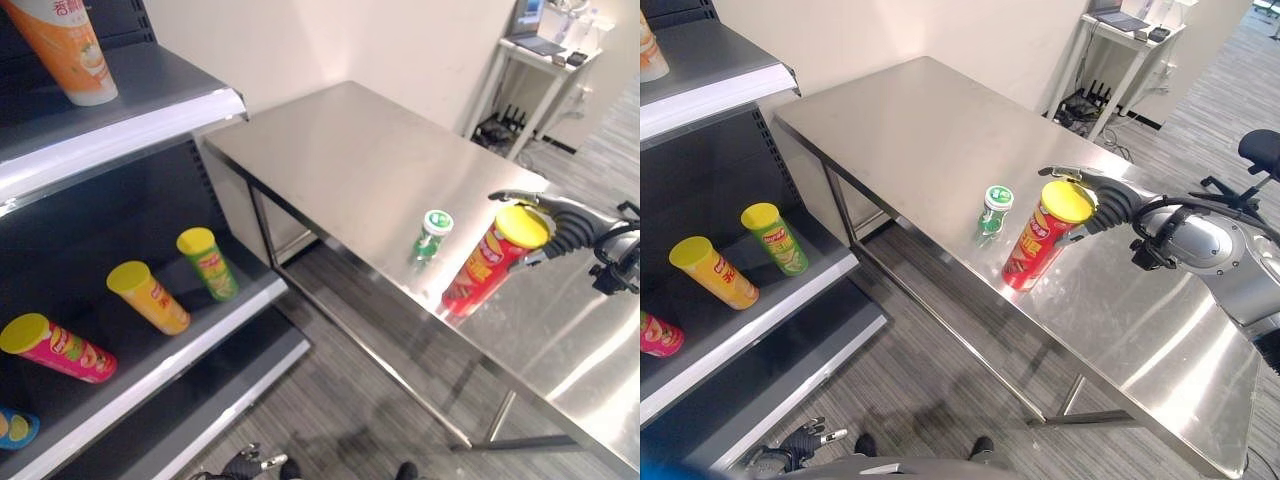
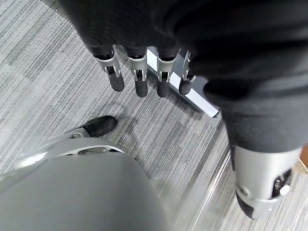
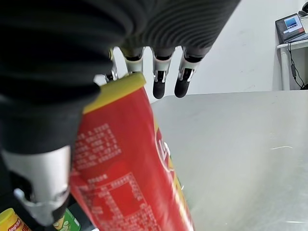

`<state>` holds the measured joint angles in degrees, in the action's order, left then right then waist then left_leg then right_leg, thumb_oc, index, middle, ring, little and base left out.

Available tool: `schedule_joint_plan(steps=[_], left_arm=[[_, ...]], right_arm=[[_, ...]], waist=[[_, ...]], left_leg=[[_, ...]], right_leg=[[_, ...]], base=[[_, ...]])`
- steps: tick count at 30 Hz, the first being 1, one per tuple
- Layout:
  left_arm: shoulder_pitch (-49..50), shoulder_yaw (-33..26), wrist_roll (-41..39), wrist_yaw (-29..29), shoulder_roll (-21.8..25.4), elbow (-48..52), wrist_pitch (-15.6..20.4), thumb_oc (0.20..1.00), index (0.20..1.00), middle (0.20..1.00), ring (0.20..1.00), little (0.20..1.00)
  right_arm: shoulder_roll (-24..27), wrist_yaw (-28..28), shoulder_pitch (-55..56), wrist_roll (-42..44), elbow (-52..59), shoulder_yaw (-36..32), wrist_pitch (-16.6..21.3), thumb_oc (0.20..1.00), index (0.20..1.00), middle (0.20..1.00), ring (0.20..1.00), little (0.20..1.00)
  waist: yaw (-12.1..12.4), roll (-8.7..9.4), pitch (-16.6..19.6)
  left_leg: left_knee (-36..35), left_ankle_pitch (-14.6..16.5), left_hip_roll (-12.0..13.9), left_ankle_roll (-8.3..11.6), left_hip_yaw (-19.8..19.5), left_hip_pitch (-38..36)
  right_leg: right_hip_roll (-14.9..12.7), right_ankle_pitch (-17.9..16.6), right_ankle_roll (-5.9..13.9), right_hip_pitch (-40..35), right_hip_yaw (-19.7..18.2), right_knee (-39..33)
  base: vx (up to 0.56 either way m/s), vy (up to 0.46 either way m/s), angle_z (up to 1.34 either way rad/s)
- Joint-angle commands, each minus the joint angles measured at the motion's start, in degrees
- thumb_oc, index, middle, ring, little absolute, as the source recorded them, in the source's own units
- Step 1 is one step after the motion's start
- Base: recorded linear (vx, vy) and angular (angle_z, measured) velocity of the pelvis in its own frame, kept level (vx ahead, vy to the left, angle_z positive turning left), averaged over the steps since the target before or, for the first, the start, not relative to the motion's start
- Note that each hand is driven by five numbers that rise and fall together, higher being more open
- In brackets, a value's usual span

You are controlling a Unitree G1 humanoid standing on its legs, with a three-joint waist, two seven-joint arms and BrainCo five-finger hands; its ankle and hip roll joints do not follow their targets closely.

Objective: Put the goods on the table back onto the shelves and tidy them up.

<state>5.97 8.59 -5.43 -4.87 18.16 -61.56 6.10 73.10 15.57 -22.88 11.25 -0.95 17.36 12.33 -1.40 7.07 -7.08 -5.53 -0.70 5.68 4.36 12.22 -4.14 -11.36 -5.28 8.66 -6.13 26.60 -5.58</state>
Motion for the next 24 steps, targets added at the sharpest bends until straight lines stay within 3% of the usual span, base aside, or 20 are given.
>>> schedule_joint_plan(steps=[1,7,8,10,18,24], left_arm=[[-3.1,1.3,0.4,0.3,0.2,-0.5,1.5,1.000,1.000,1.000,1.000,1.000],[-3.2,1.4,0.3,0.2,0.2,-0.4,1.5,1.000,1.000,1.000,1.000,1.000],[-3.1,1.4,0.4,0.2,0.2,-0.4,1.5,1.000,1.000,1.000,1.000,1.000],[-3.1,1.4,0.3,0.2,0.2,-0.4,1.5,1.000,1.000,1.000,1.000,1.000],[-3.2,1.1,0.4,0.4,0.1,-1.0,1.4,1.000,1.000,1.000,1.000,1.000],[-3.0,0.7,0.4,0.5,-0.1,-0.6,1.6,1.000,1.000,1.000,1.000,1.000]], right_arm=[[-0.4,-1.0,-7.1,0.6,-0.8,4.1,0.8,1.000,1.000,1.000,1.000,1.000],[-0.9,-0.4,-6.8,1.5,-0.9,4.7,0.5,1.000,1.000,1.000,1.000,1.000],[-0.9,-0.1,-6.9,1.5,-0.9,4.8,0.4,0.614,0.614,0.614,0.614,0.614],[-0.9,0.0,-7.1,1.4,-1.1,5.3,0.3,0.200,0.200,0.200,0.200,0.200],[-0.7,-0.6,-6.5,0.7,-1.1,4.3,0.4,0.200,0.200,0.200,0.200,0.200],[0.4,-2.4,-2.8,0.9,-0.9,-2.1,0.9,0.200,0.200,0.200,0.200,0.200]], waist=[[2.0,-1.27,0.8],[2.1,-1.27,0.8],[2.1,-1.30,0.8],[2.2,-1.32,0.8],[2.0,-1.34,0.8],[1.5,-1.36,0.8]], left_leg=[[0.5,-0.1,5.9,5.29,2.6,-1.7],[0.5,-0.2,5.9,5.29,2.6,-1.7],[0.5,-0.2,5.8,5.27,2.6,-1.7],[0.5,-0.2,5.8,5.25,2.6,-1.6],[0.5,-0.1,5.8,5.26,2.4,-1.7],[0.5,0.0,5.8,5.25,2.5,-1.8]], right_leg=[[-0.5,1.9,1.99,-1.4,-0.3,1.1],[-0.5,2.0,1.93,-1.4,-0.3,1.0],[-0.6,2.0,1.93,-1.4,-0.2,1.0],[-0.6,2.0,1.93,-1.4,-0.2,1.0],[-0.5,2.1,1.91,-1.5,-0.2,1.1],[-0.5,2.0,1.98,-1.5,-0.3,1.1]], base=[[0.00,0.000,0.00],[0.00,0.000,0.00],[0.00,0.000,0.00],[0.00,0.000,0.00],[0.00,0.000,0.00],[0.00,0.000,0.00]])
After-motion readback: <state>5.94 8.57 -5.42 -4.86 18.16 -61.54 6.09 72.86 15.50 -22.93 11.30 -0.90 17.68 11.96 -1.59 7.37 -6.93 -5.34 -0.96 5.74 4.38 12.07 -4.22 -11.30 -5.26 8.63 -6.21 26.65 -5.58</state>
